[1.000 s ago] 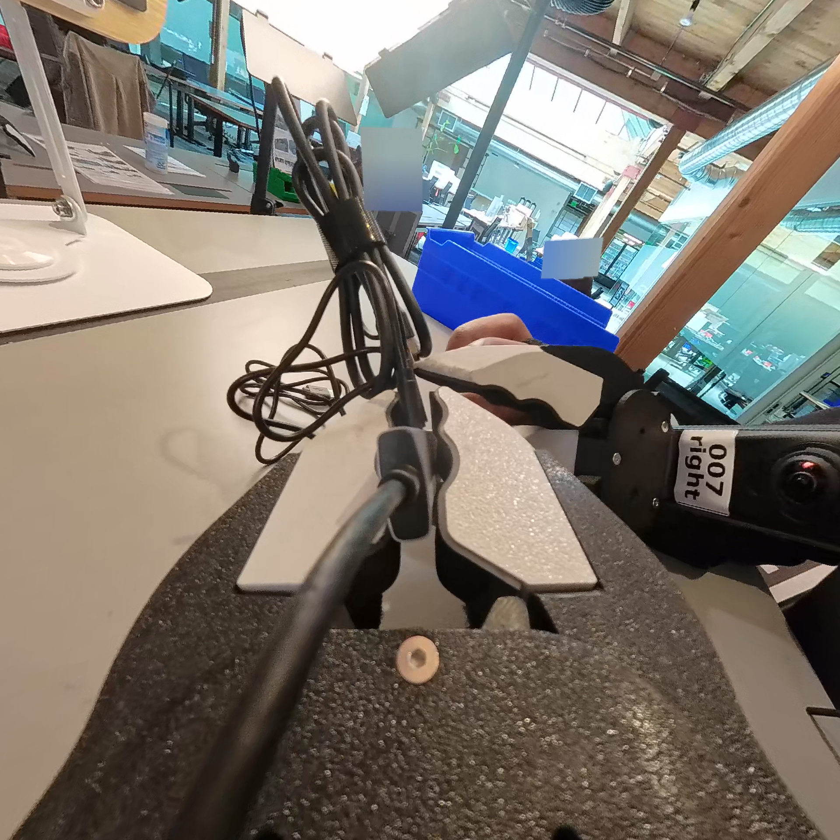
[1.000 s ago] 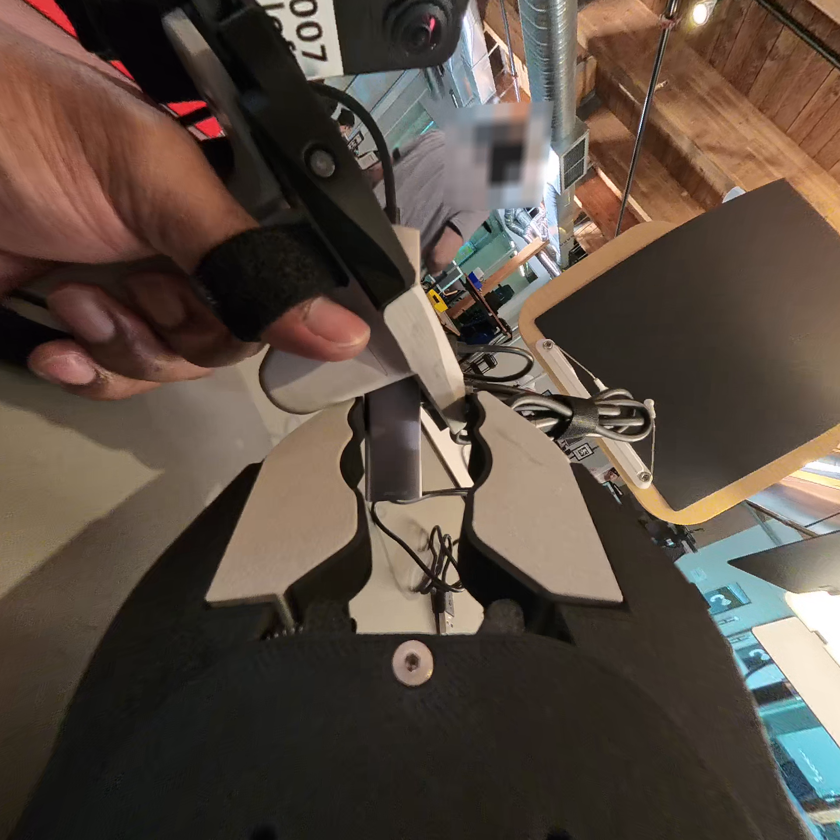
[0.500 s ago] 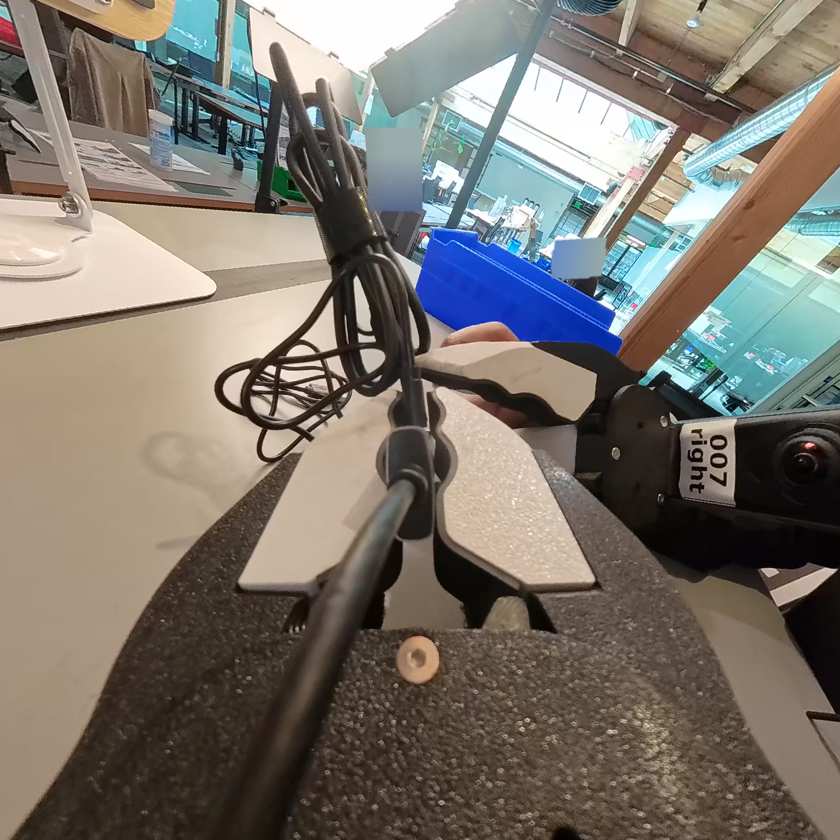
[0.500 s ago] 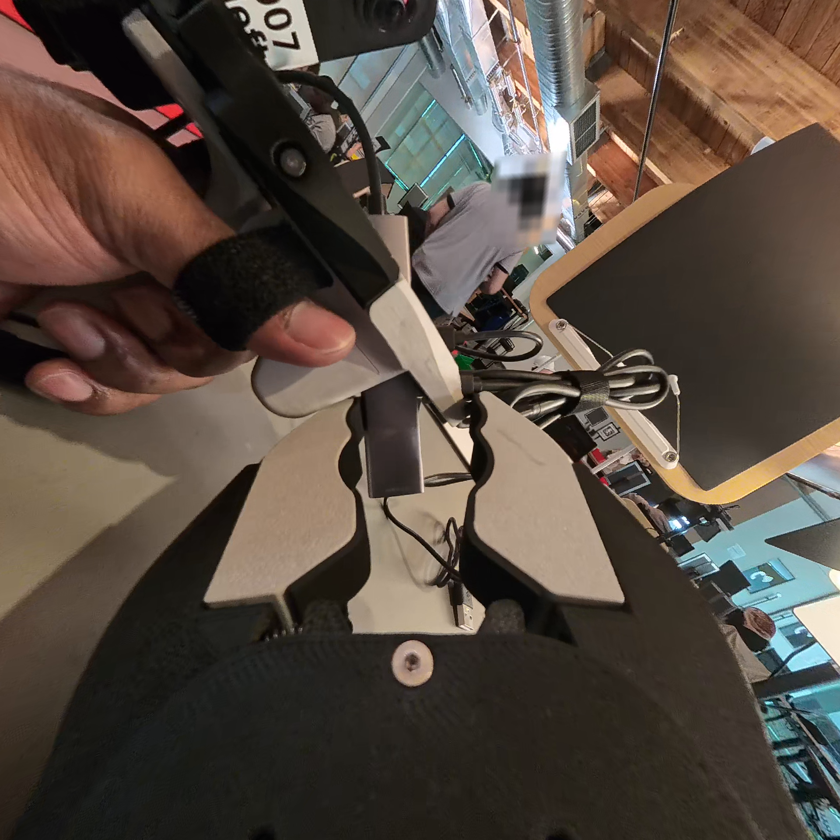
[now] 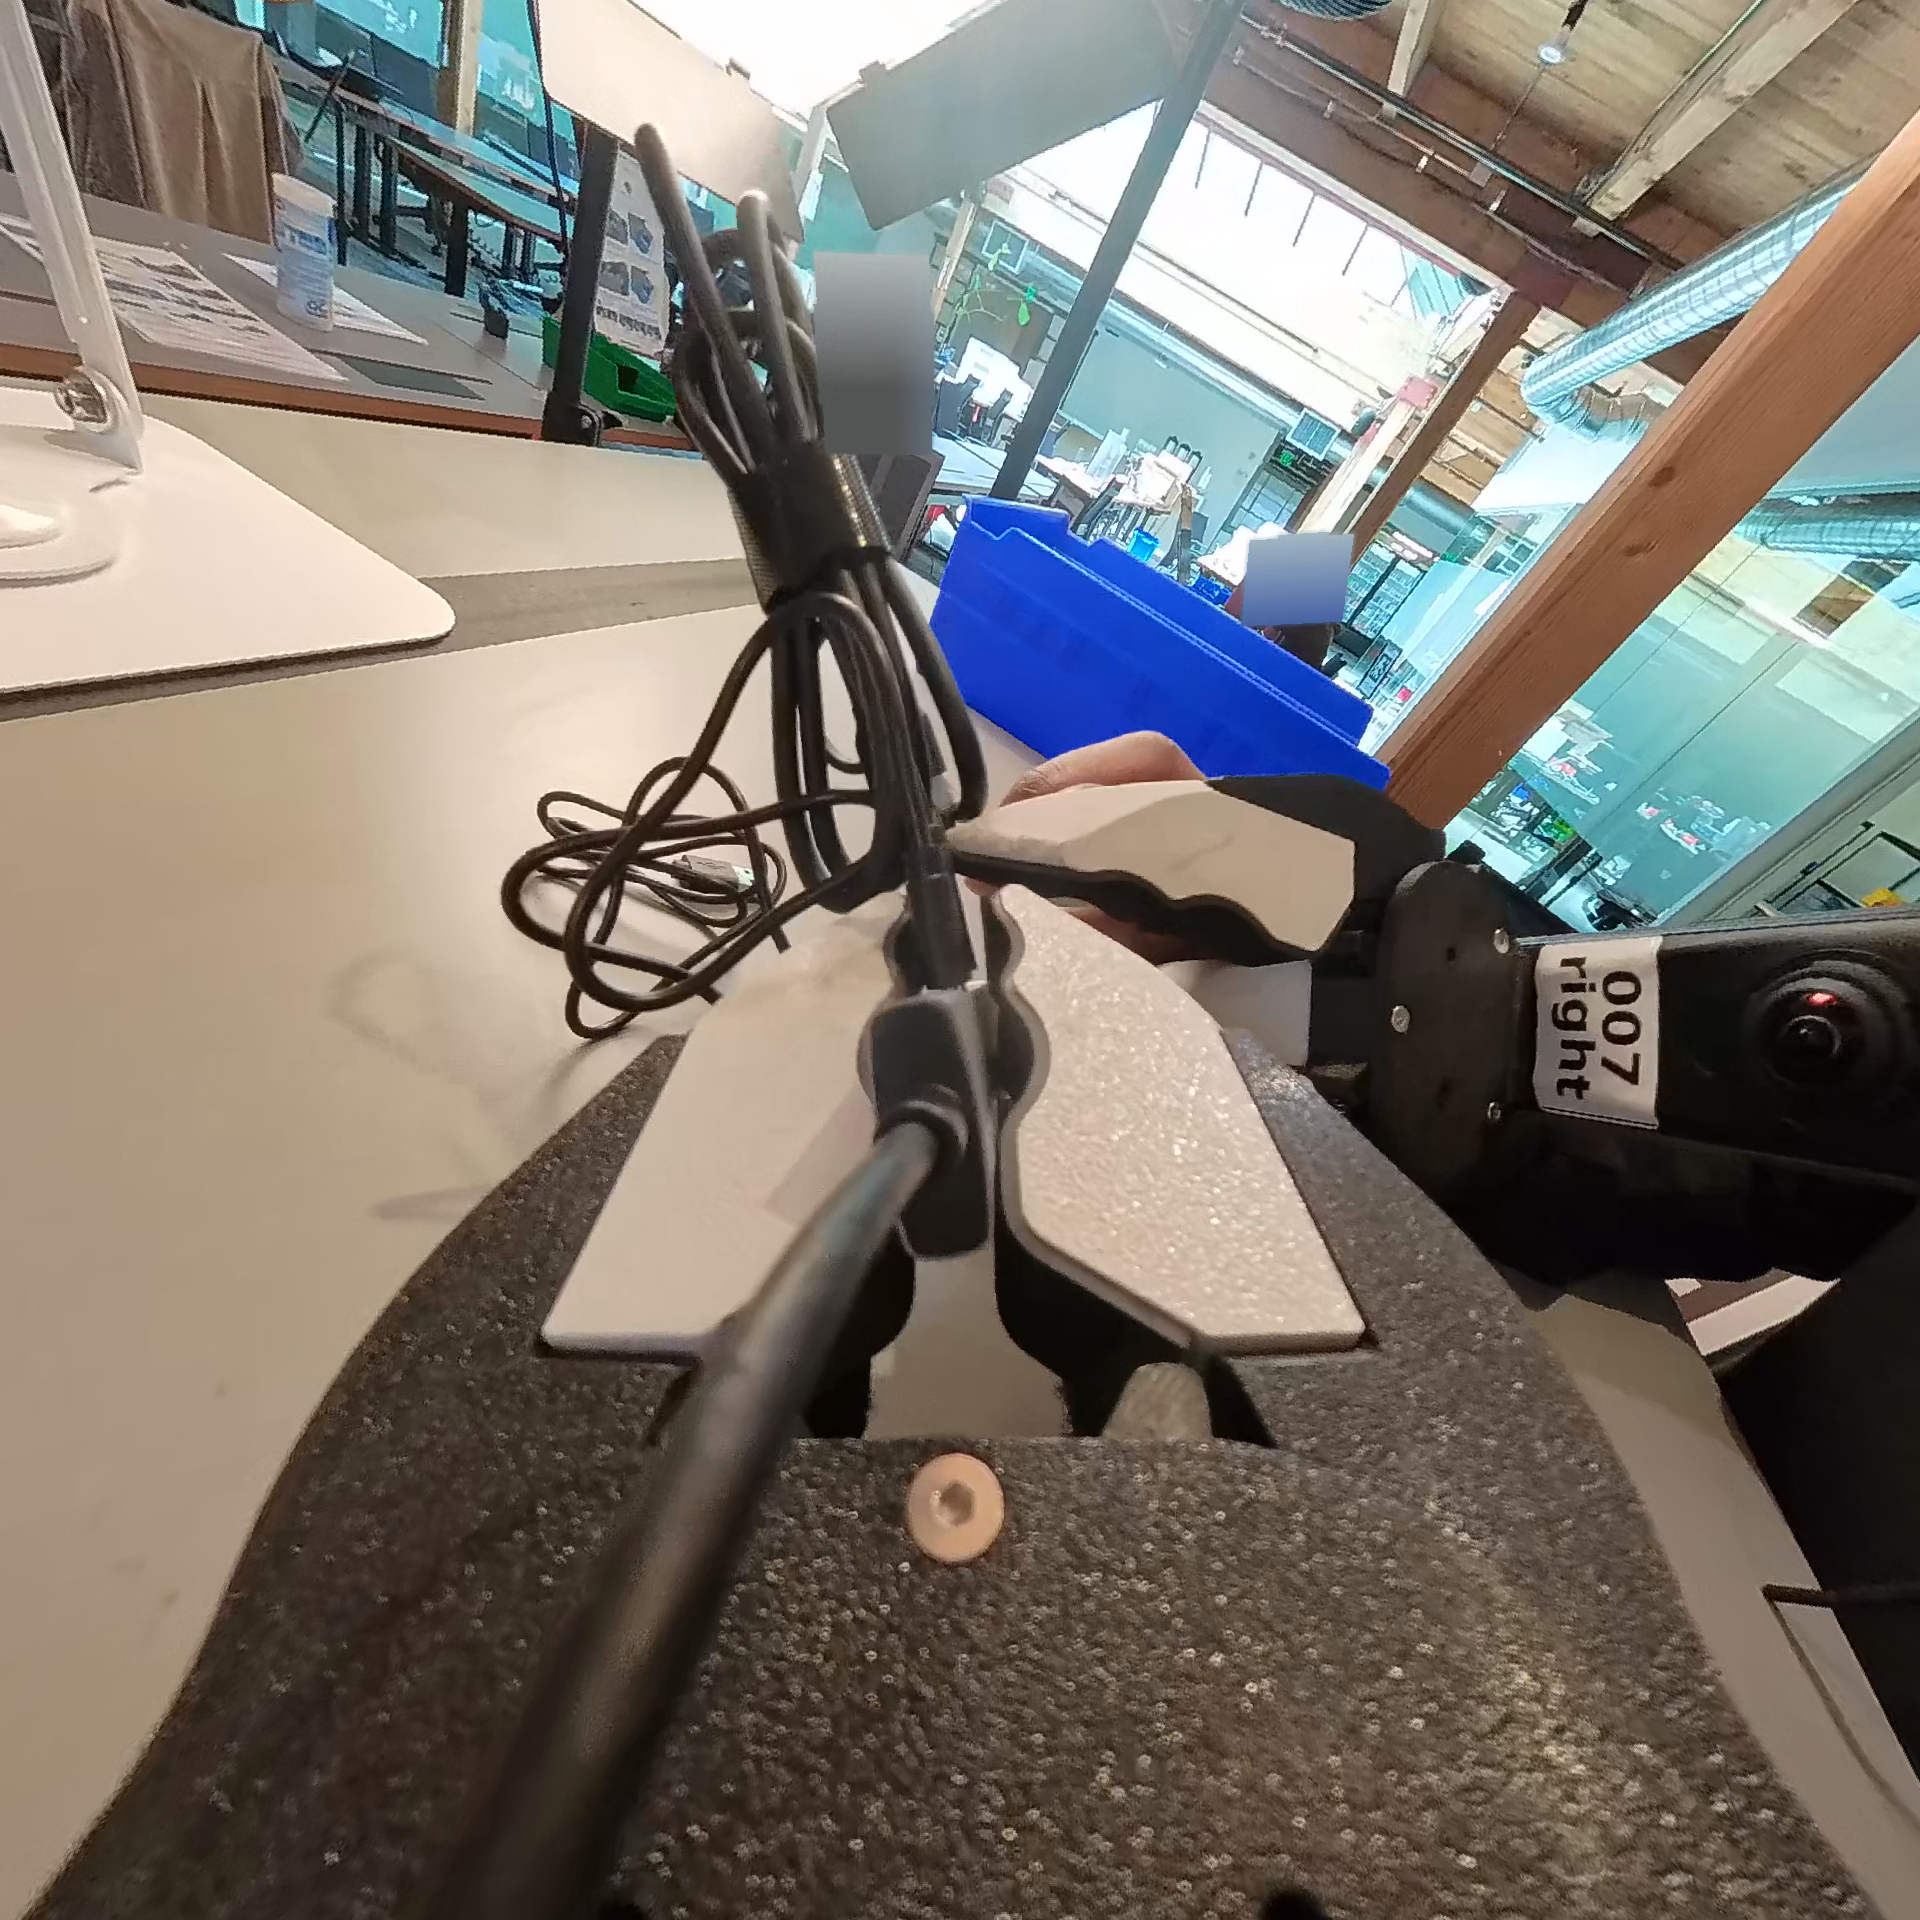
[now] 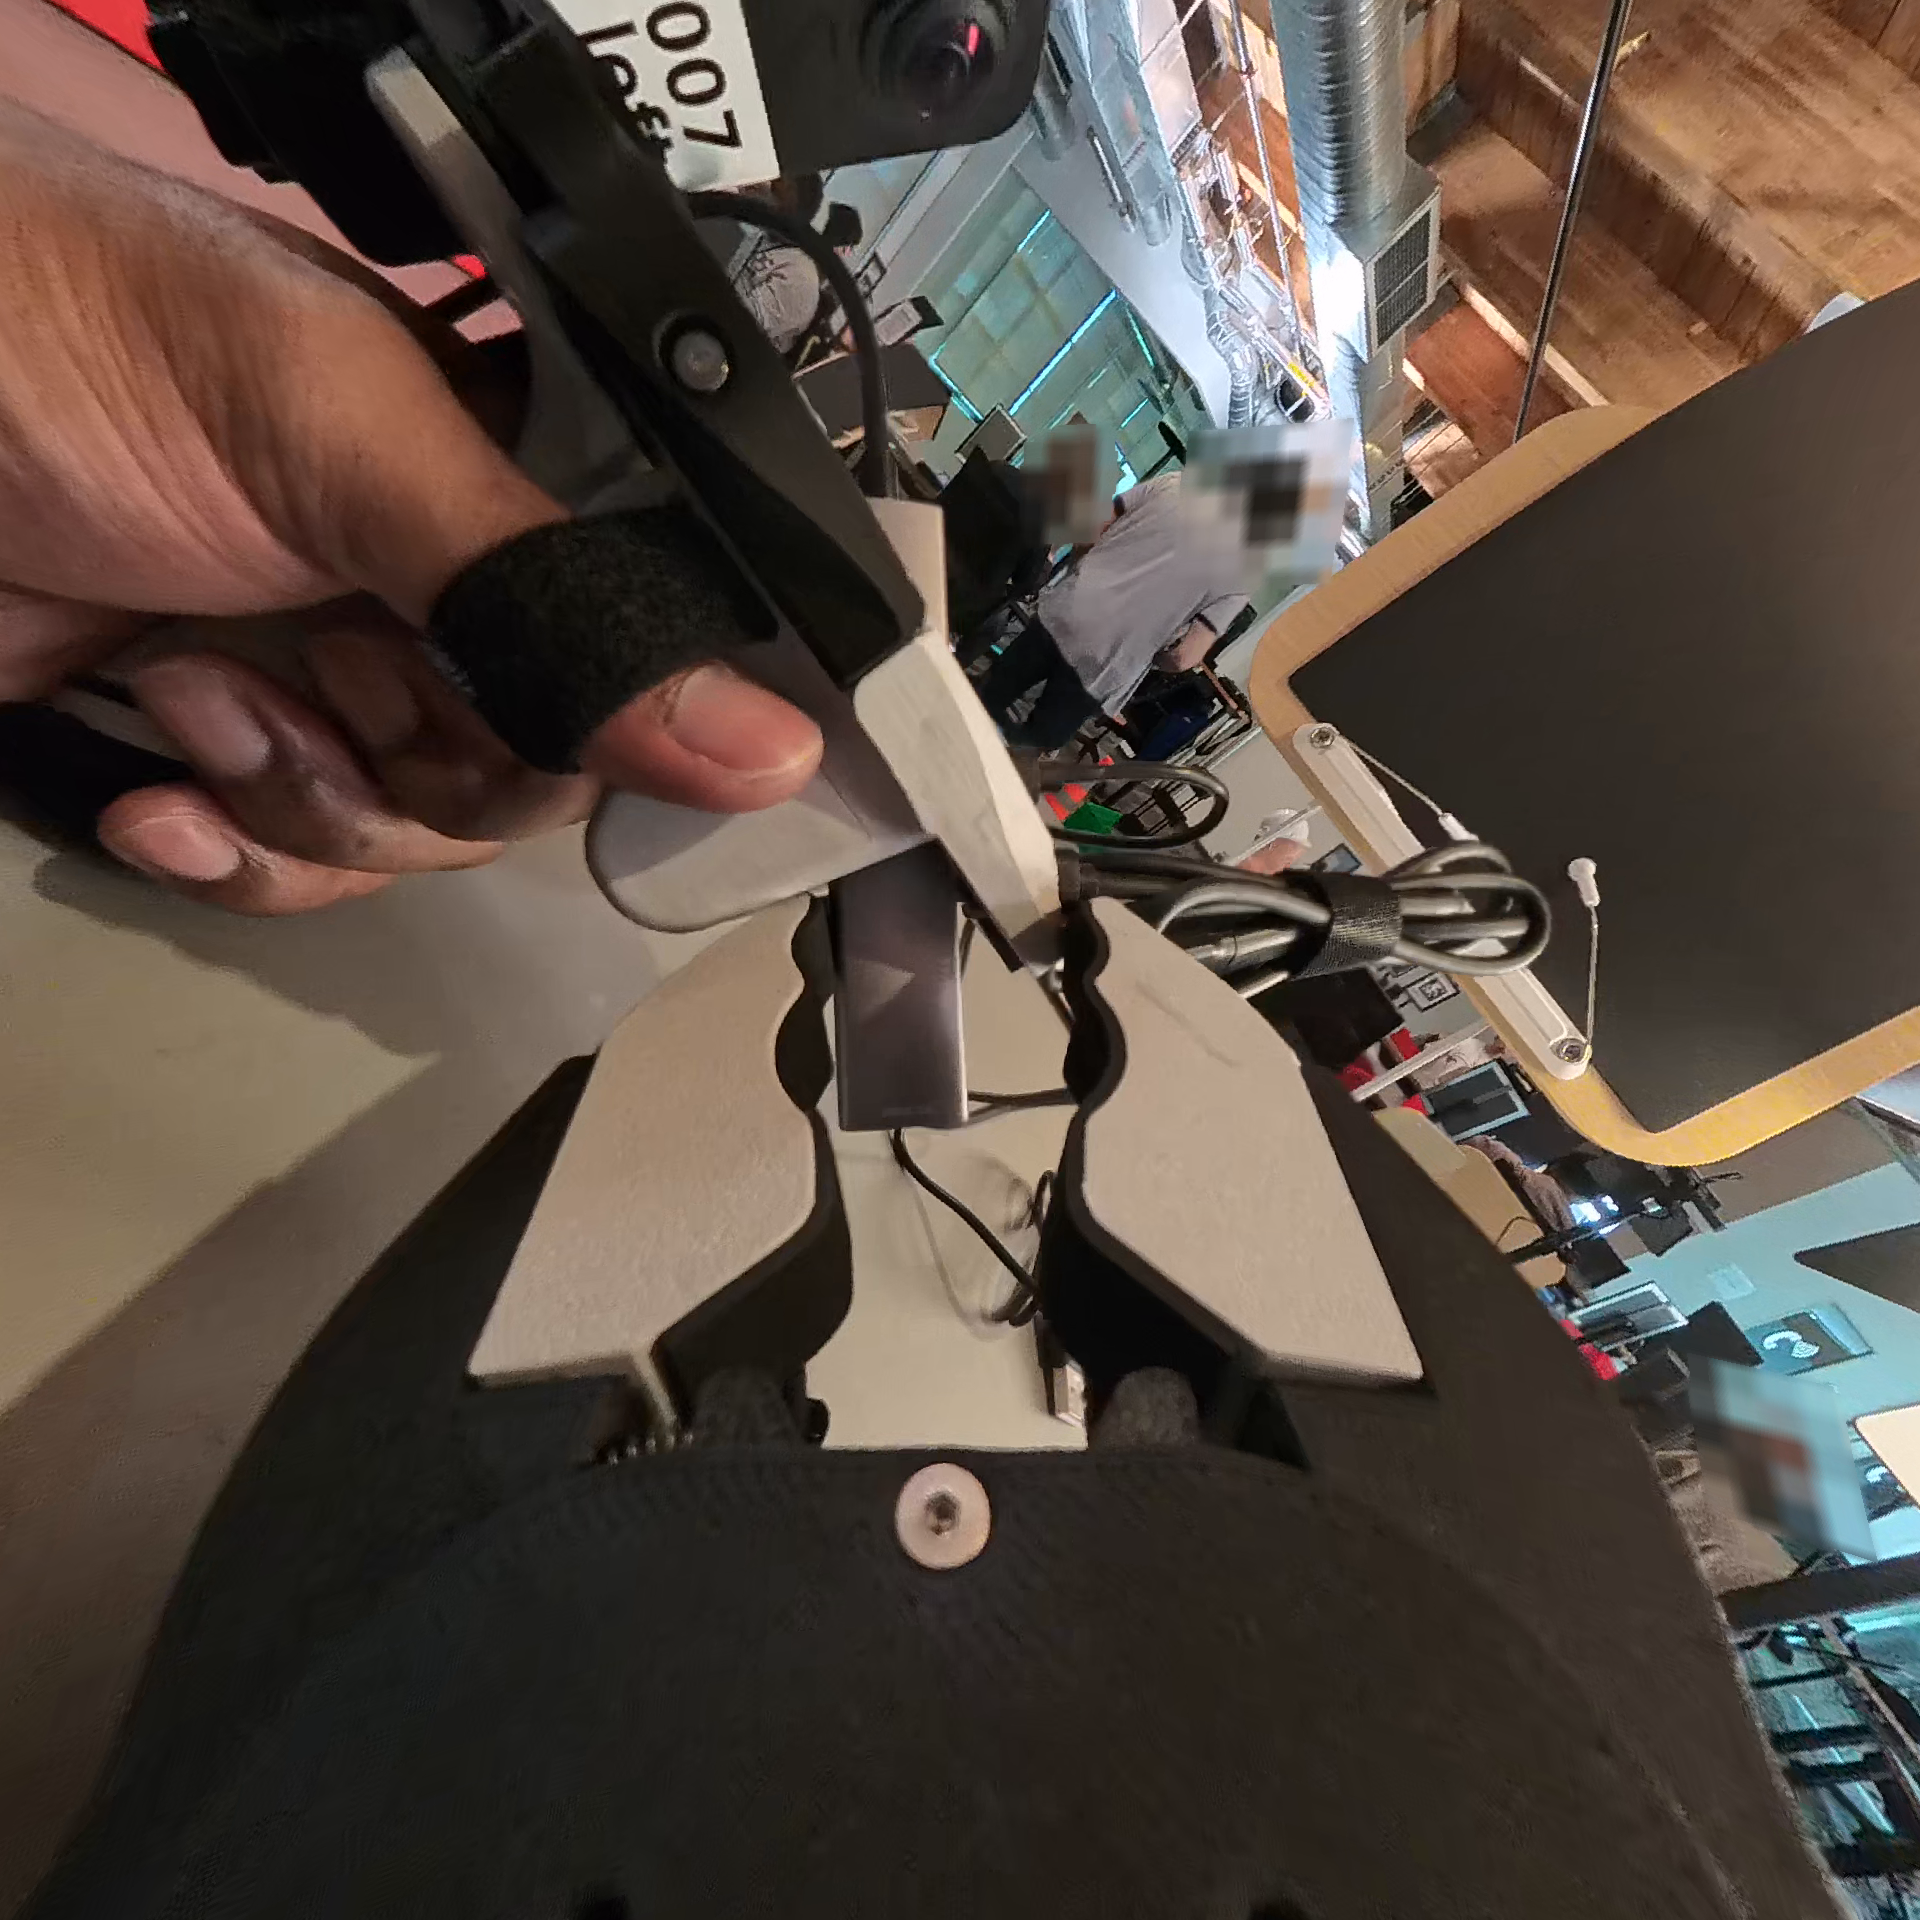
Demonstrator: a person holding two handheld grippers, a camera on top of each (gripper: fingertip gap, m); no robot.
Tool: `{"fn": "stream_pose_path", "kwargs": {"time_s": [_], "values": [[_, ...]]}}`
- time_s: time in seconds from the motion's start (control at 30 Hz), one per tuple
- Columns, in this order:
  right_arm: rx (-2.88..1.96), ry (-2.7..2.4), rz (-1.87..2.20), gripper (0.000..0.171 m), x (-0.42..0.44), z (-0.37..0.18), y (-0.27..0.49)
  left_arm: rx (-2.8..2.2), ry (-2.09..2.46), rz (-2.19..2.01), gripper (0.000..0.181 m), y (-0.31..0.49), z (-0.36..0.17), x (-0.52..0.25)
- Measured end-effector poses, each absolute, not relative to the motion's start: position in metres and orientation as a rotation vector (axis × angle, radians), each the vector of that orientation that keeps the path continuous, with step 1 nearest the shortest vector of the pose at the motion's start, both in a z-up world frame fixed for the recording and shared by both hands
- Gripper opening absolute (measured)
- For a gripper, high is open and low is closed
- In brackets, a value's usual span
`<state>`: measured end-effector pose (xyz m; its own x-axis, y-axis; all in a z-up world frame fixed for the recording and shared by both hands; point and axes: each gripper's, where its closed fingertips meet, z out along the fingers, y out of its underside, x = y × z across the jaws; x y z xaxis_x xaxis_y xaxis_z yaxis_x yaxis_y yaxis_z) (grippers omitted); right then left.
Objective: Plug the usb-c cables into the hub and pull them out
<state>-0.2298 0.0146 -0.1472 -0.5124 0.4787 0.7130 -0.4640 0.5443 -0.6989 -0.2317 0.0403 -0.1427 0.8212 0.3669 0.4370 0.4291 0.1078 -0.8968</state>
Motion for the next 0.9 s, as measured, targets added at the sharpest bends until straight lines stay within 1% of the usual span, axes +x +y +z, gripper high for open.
{"fn": "stream_pose_path", "kwargs": {"time_s": [0.1,0.13,0.33,0.4,0.63,0.67,0.8,0.87,0.9], "values": [[-0.007,-1.766,1.131,0.042,-0.230,-0.148,0.016,-1.502,-0.672,-0.064,0.012,0.041,-0.144,-0.232],[-0.032,-1.725,1.106,0.022,-0.234,-0.143,0.021,-1.513,-0.670,-0.087,0.016,0.042,-0.145,-0.230],[-0.029,-1.735,1.108,0.022,-0.235,-0.146,0.020,-1.506,-0.688,-0.134,0.013,0.041,-0.147,-0.231],[-0.029,-1.731,1.114,0.023,-0.235,-0.146,0.020,-1.507,-0.692,-0.142,0.016,0.041,-0.148,-0.231],[-0.083,-1.768,1.199,0.025,-0.237,-0.149,0.022,-1.472,-0.714,-0.136,0.015,0.037,-0.146,-0.235],[-0.110,-1.778,1.218,0.026,-0.239,-0.149,0.024,-1.448,-0.727,-0.133,0.015,0.034,-0.145,-0.237],[-0.198,-1.804,1.305,0.040,-0.250,-0.145,0.037,-1.356,-0.773,-0.117,0.015,0.021,-0.139,-0.247],[-0.229,-1.811,1.296,0.043,-0.259,-0.145,0.046,-1.345,-0.783,-0.088,0.013,0.018,-0.138,-0.250],[-0.258,-1.796,1.282,0.038,-0.265,-0.144,0.053,-1.348,-0.785,-0.075,0.012,0.017,-0.138,-0.251]]}}
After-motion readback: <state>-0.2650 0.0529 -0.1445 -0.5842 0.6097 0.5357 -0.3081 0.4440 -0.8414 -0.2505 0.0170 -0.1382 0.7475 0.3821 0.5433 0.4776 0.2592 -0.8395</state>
